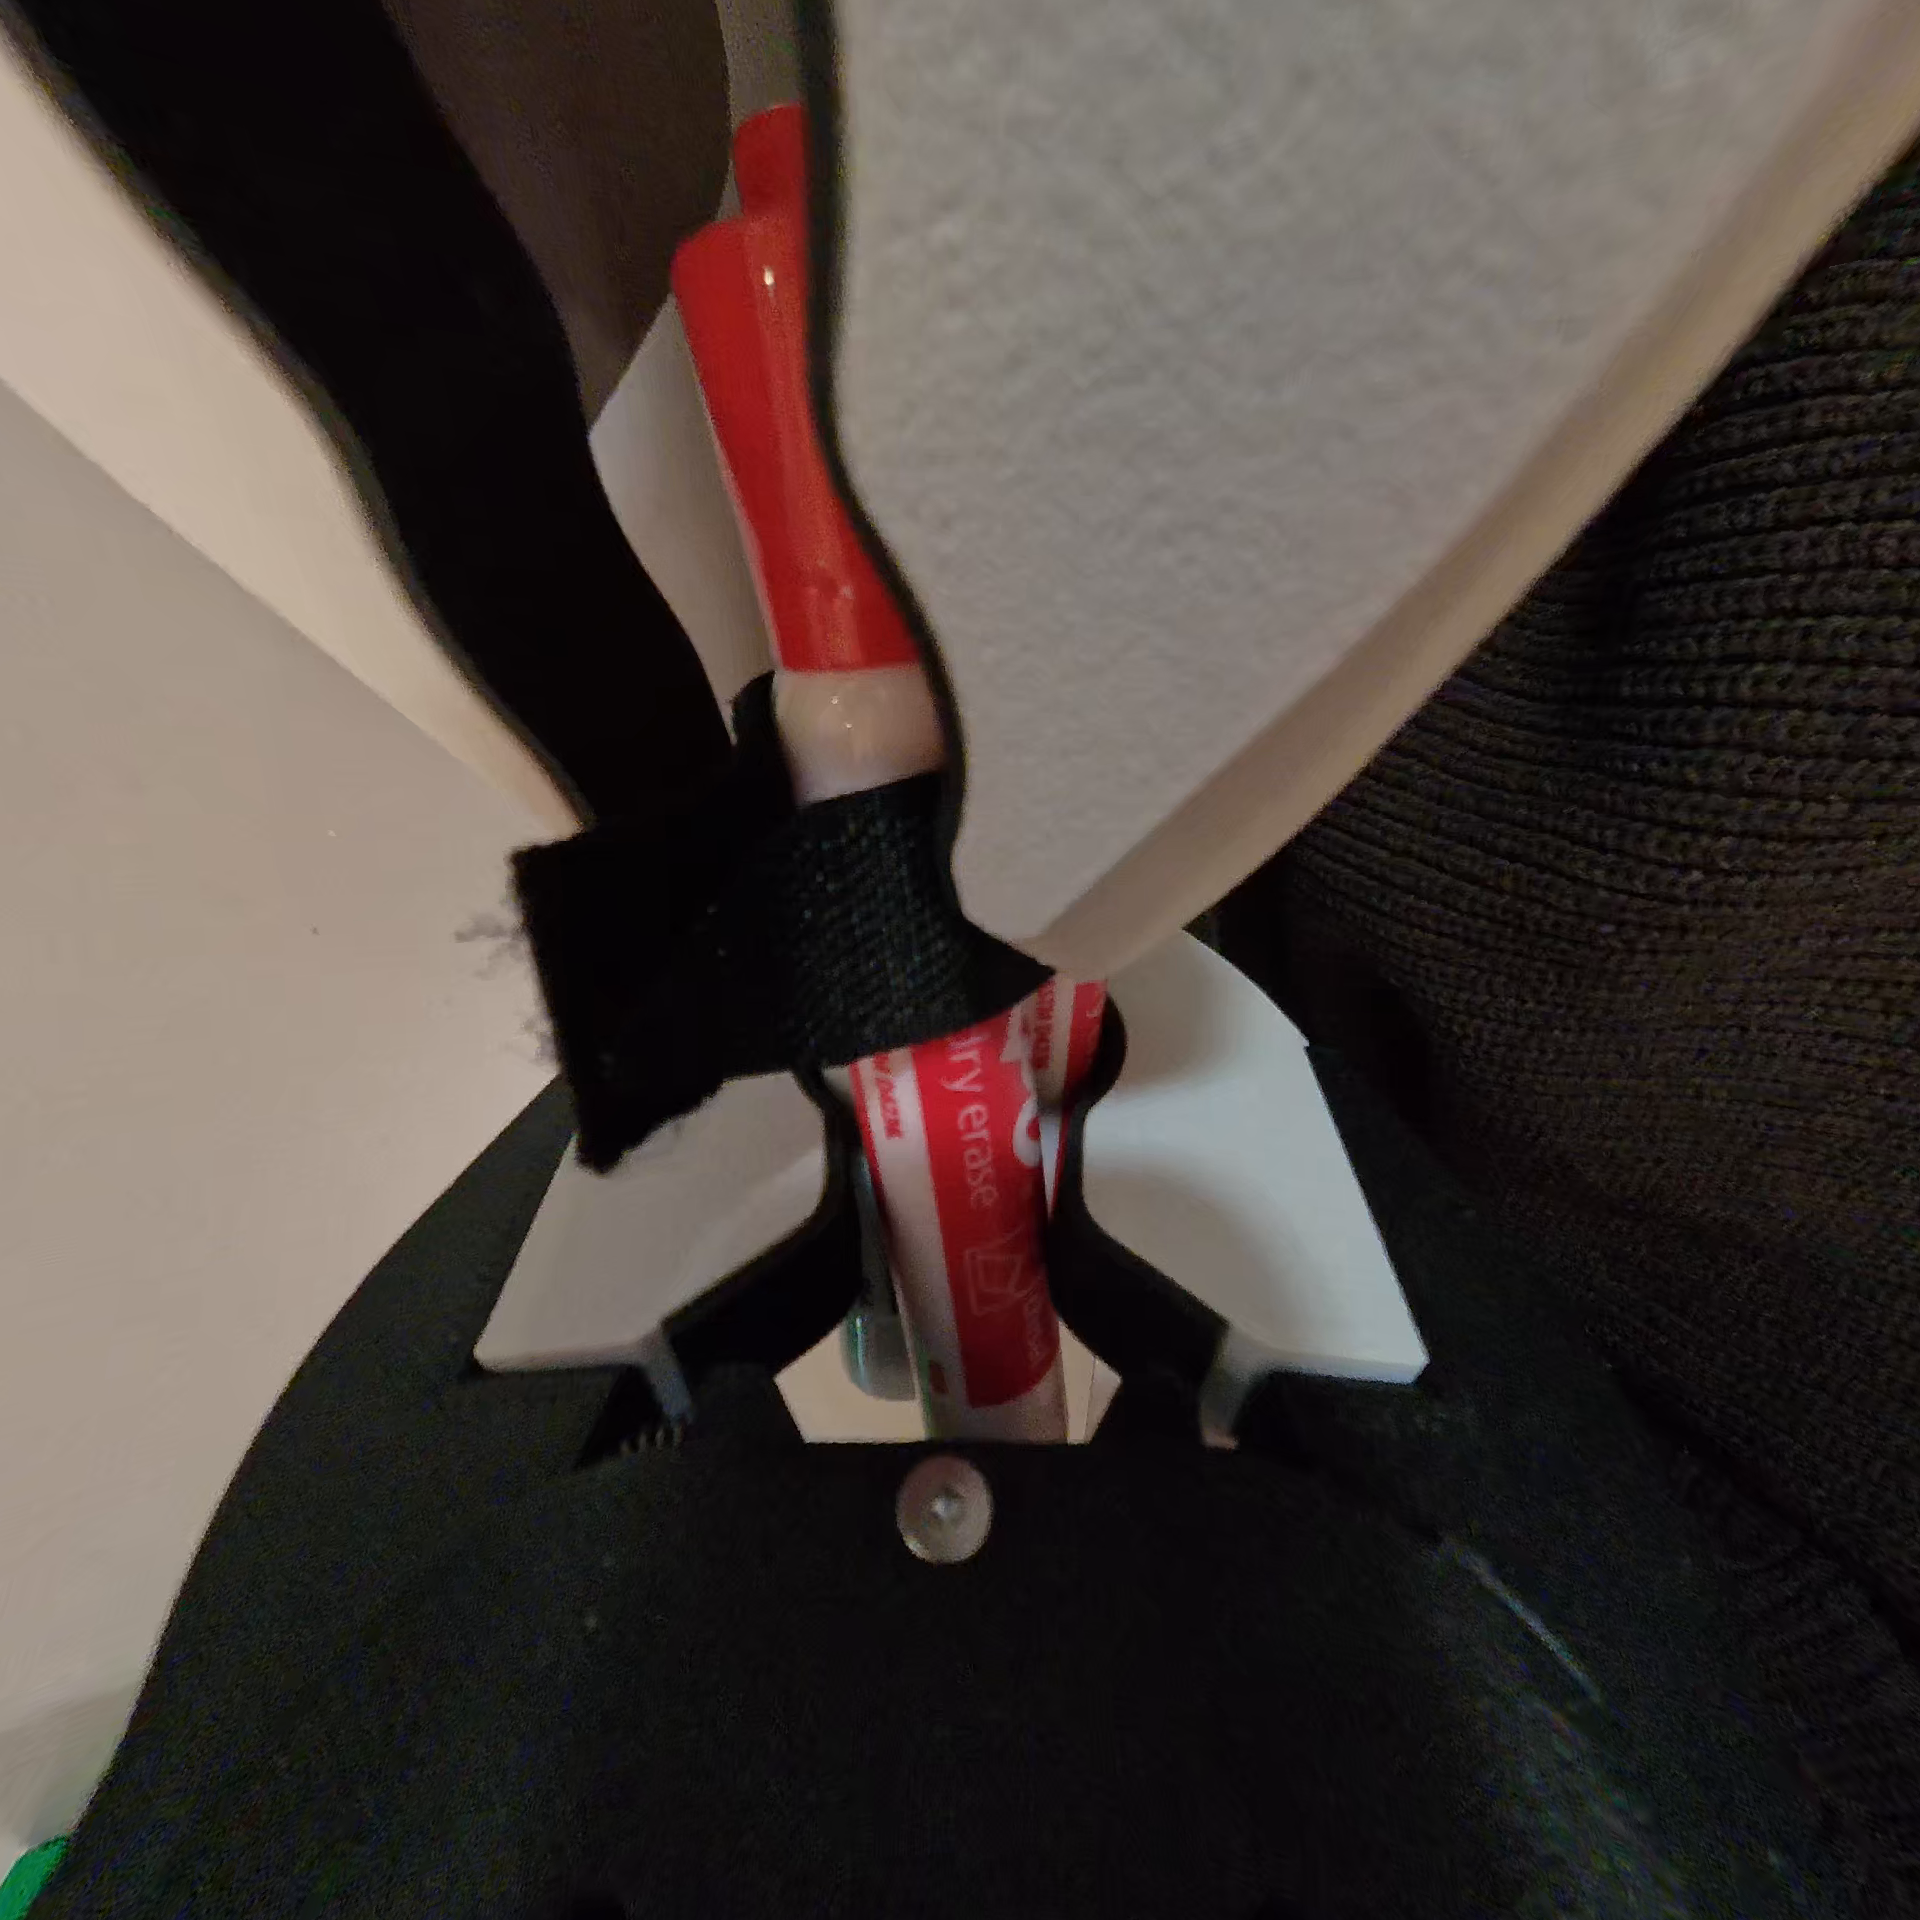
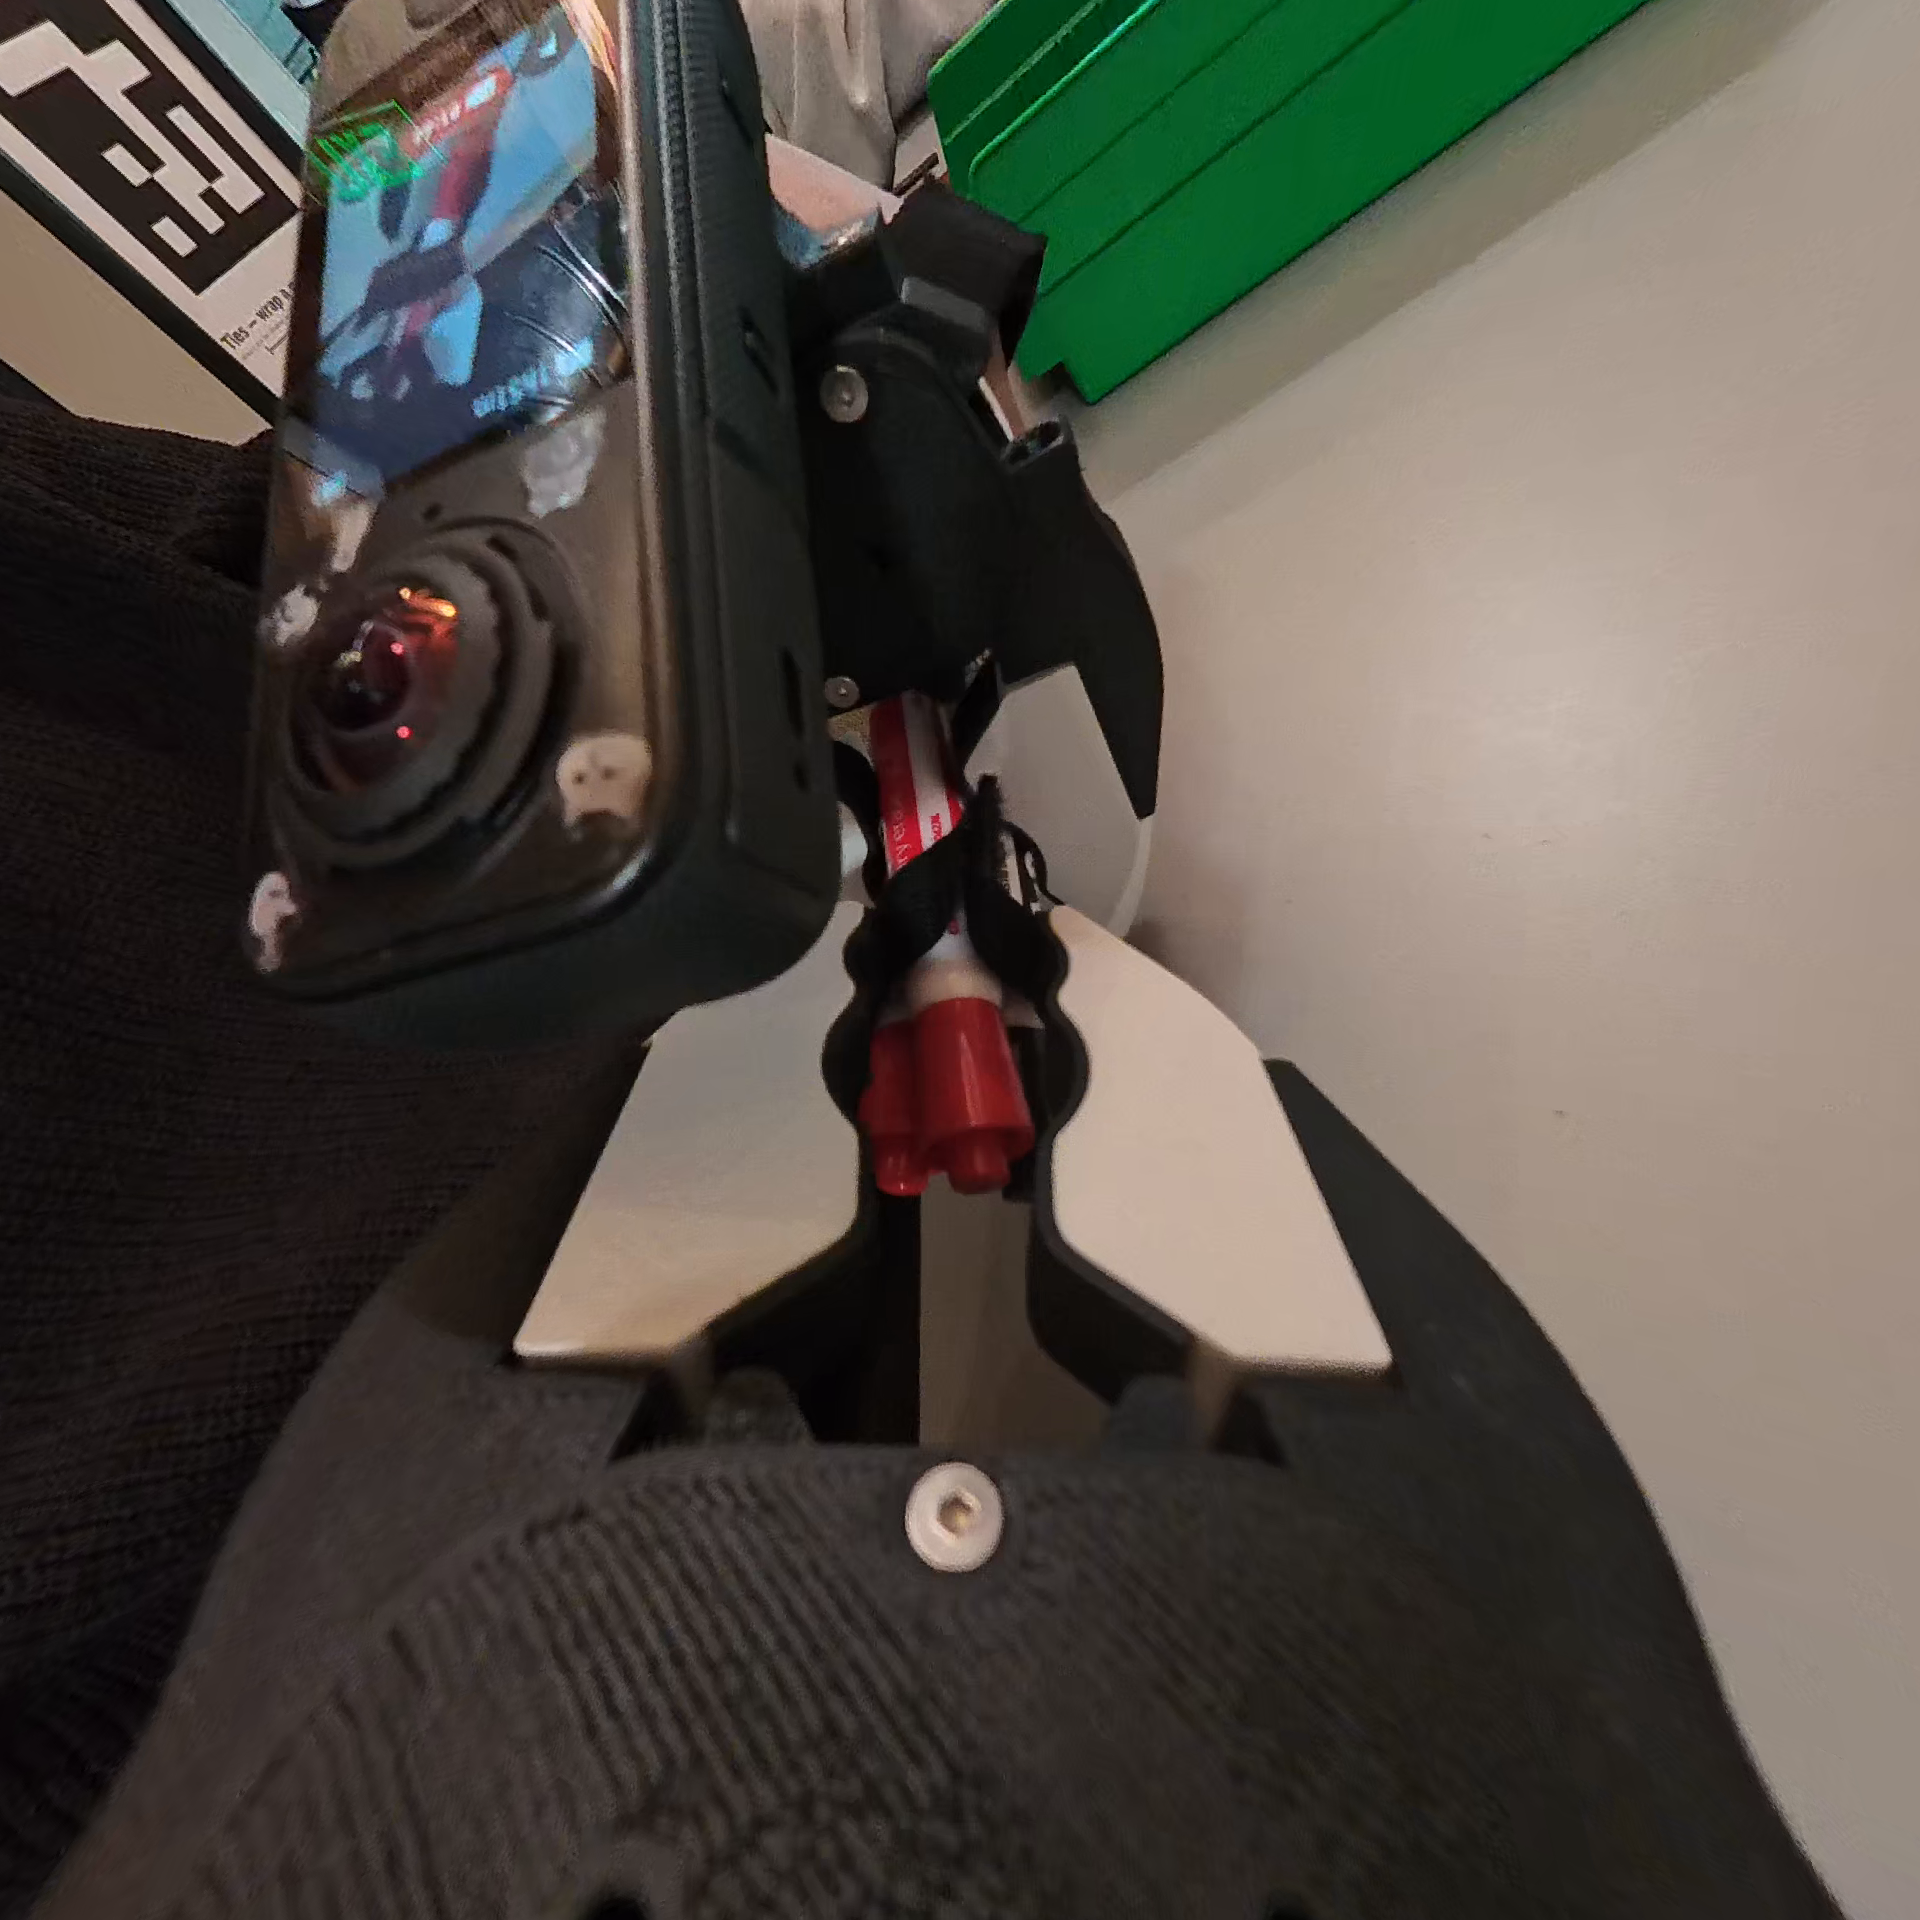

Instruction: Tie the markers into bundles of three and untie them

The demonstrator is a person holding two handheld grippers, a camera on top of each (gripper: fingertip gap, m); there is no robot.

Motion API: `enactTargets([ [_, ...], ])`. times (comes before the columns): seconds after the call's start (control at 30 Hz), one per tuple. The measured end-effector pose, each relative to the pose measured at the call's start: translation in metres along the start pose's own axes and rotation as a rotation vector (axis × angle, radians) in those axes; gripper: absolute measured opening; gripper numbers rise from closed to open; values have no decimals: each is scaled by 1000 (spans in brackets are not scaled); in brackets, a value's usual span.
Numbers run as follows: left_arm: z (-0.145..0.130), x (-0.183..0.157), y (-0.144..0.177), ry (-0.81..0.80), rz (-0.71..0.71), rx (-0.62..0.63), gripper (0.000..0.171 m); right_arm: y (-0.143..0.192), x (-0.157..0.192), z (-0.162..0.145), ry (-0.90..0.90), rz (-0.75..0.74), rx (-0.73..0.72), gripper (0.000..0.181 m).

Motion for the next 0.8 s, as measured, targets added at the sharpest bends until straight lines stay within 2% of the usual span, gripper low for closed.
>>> enactTargets([
  [0.1,0,0,1,0,2,0,45,0,0,1,3,6,-8,27],
  [0.13,1,0,0,0,3,1,50,0,1,1,2,6,-12,27],
  [0.4,0,2,1,4,0,-5,50,-1,-1,1,-18,9,-28,29],
  [0.43,0,2,1,4,-1,-6,44,-1,-1,1,-23,13,-30,29],
  [0.6,0,1,0,2,-3,0,44,0,-2,1,-23,18,-43,29],
  [0.7,1,1,-1,-1,-3,2,45,2,-1,3,-19,22,-54,18],
  [0.8,1,1,0,-5,-3,1,50,2,0,4,-7,24,-51,17],
])
Point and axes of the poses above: each gripper's, where its closed fingertips meet, y back along the fingers, z out of its top, x = y × z across the jaws, the point moved 8 cm from there along y, back along the fingers, and after that the axes turned 11 degrees about -x, right-handed, at the moved point
